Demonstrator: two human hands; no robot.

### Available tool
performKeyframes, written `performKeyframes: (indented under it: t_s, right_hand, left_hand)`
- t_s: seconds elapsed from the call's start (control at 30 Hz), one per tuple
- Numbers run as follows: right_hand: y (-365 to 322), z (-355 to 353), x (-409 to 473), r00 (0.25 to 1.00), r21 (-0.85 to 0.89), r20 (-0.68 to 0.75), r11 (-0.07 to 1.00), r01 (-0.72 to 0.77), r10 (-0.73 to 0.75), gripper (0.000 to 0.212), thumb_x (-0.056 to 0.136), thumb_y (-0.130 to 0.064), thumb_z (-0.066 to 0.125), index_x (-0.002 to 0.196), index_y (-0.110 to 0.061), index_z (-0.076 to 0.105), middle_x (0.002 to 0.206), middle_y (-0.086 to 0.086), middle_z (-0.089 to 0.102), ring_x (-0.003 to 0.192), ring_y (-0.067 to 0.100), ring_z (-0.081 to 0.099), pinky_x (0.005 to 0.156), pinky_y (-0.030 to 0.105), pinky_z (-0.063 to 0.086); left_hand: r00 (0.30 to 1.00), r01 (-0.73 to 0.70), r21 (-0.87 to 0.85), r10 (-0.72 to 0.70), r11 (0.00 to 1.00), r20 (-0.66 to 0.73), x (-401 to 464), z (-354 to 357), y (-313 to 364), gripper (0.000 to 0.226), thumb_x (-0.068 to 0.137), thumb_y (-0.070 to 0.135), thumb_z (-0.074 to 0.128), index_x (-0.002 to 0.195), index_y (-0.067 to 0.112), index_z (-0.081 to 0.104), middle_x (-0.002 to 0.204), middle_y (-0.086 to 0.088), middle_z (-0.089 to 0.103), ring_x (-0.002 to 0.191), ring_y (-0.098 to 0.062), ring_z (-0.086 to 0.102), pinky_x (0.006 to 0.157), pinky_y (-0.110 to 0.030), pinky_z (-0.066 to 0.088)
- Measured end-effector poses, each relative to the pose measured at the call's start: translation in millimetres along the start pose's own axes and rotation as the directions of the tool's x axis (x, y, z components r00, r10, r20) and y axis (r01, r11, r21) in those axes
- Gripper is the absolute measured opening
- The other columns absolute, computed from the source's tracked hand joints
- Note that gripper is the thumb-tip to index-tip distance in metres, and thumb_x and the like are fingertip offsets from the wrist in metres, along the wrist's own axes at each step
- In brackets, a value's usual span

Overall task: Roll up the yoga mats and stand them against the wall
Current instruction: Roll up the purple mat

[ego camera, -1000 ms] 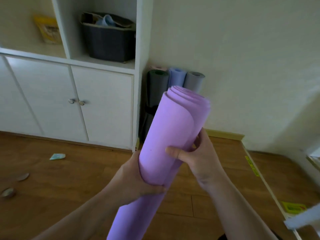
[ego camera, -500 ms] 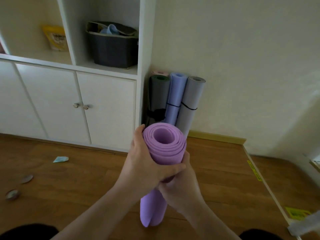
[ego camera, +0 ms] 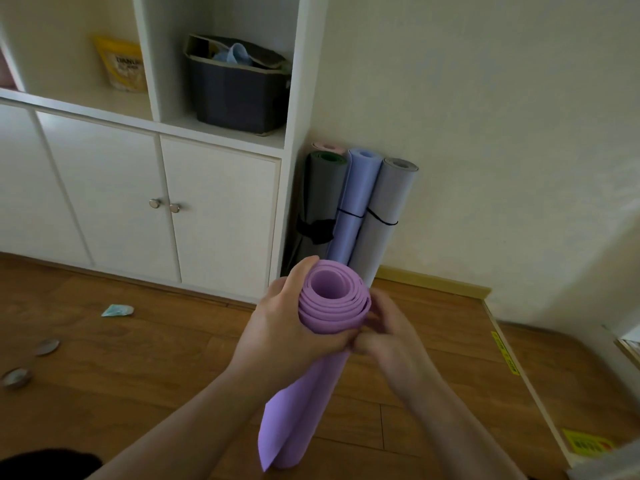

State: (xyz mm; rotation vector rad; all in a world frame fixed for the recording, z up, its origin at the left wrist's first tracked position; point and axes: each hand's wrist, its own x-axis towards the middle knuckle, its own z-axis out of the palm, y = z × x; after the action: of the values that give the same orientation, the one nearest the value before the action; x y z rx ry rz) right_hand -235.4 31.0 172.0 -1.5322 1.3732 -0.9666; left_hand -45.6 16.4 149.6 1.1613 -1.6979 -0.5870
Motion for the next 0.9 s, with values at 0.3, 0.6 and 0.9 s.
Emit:
performKeyframes:
  t_s: [0.3,0.6,0.9]
  right_hand:
    - [-94,16,58,0.993,-0.671,0.044,0.733,0.111,-0.110,0.059,0.110,-0.061,0.023,0.151,-0.029,0.052,0.145,0.000,0.061,0.134,0.021,0.056,0.111,0.049,0.045]
    - [-100,22,72,0.994,-0.669,0.104,0.738,0.085,-0.019,0.055,0.110,-0.063,0.017,0.114,-0.024,0.056,0.092,-0.008,0.056,0.091,0.012,0.059,0.076,0.032,0.039]
    - [-91,28,80,0.998,-0.659,0.020,0.751,-0.029,0.056,0.064,0.111,-0.060,0.014,0.114,-0.022,0.065,0.099,0.001,0.063,0.092,0.017,0.060,0.083,0.042,0.042]
  left_hand:
    - [0.998,0.031,0.003,-0.031,1.000,0.052,-2,2,6,0.104,0.060,0.061,0.094,0.148,0.051,0.038,0.129,0.022,0.057,0.115,-0.001,0.061,0.090,-0.027,0.060]
    - [0.994,0.067,0.005,-0.067,0.998,0.085,1,-5,2,0.109,0.063,0.063,0.091,0.154,0.048,0.034,0.132,0.023,0.054,0.118,-0.004,0.058,0.094,-0.031,0.060]
    - [0.994,0.070,0.018,-0.072,0.997,0.084,3,-7,0,0.110,0.062,0.069,0.088,0.155,0.047,0.032,0.136,0.023,0.053,0.121,-0.004,0.057,0.097,-0.033,0.059]
